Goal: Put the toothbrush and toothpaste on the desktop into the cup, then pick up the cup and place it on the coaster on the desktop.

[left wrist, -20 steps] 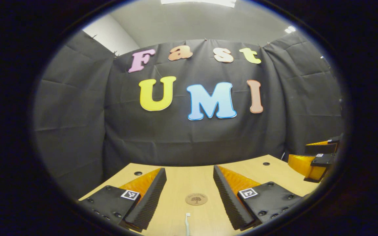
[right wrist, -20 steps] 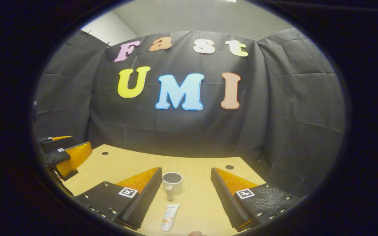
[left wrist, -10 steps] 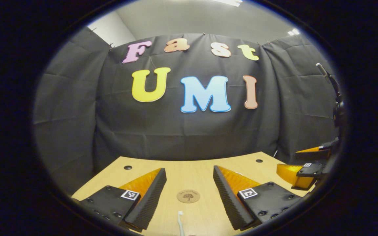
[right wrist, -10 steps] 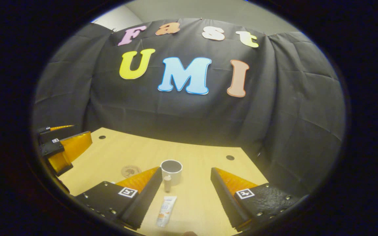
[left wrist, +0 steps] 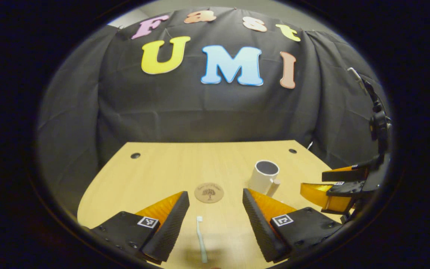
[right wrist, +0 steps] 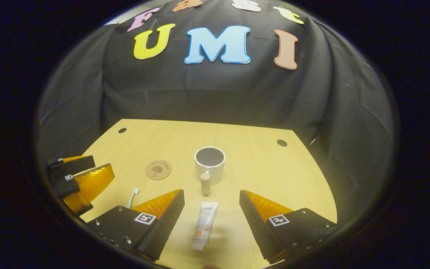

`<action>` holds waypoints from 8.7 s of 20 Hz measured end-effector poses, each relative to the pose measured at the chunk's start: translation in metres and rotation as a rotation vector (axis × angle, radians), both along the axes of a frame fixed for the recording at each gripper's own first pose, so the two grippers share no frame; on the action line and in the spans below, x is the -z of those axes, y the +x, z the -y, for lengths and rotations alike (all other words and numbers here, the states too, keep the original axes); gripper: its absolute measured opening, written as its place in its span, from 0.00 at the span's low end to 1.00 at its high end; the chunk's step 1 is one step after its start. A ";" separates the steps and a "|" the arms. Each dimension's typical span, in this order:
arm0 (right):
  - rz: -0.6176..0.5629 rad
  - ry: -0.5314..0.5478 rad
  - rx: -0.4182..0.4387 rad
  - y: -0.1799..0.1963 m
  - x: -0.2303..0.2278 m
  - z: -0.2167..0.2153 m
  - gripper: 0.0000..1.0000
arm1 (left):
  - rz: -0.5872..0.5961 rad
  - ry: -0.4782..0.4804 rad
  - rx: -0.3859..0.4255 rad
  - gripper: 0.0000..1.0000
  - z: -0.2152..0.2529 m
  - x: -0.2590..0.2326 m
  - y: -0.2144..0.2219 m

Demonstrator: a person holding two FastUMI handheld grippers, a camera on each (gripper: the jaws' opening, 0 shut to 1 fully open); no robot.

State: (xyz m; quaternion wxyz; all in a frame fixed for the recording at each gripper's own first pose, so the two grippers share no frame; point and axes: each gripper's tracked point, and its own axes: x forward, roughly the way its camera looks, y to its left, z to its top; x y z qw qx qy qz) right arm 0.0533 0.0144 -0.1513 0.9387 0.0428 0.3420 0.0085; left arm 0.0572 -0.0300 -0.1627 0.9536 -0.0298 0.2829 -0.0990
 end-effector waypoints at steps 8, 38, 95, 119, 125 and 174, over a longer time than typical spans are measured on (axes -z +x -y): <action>-0.243 0.062 -0.037 0.002 0.061 -0.015 0.94 | -0.405 0.024 -0.006 0.95 -0.008 0.103 -0.010; -0.571 0.054 -0.047 -0.015 0.158 -0.022 0.59 | -0.762 0.159 0.001 0.28 -0.010 0.190 -0.046; 0.647 0.169 0.091 0.140 -0.077 0.002 0.30 | 0.385 -0.273 0.142 0.07 0.038 -0.069 0.093; 0.450 0.043 0.052 0.143 -0.012 0.019 0.64 | 0.404 -0.439 0.227 0.06 0.096 -0.079 0.139; 0.423 0.032 0.162 0.083 -0.017 0.068 0.86 | 0.470 -0.568 0.236 0.08 0.124 -0.097 0.162; 0.008 0.134 0.069 0.065 0.011 0.040 0.87 | 0.199 -0.109 0.071 0.99 0.066 -0.018 0.099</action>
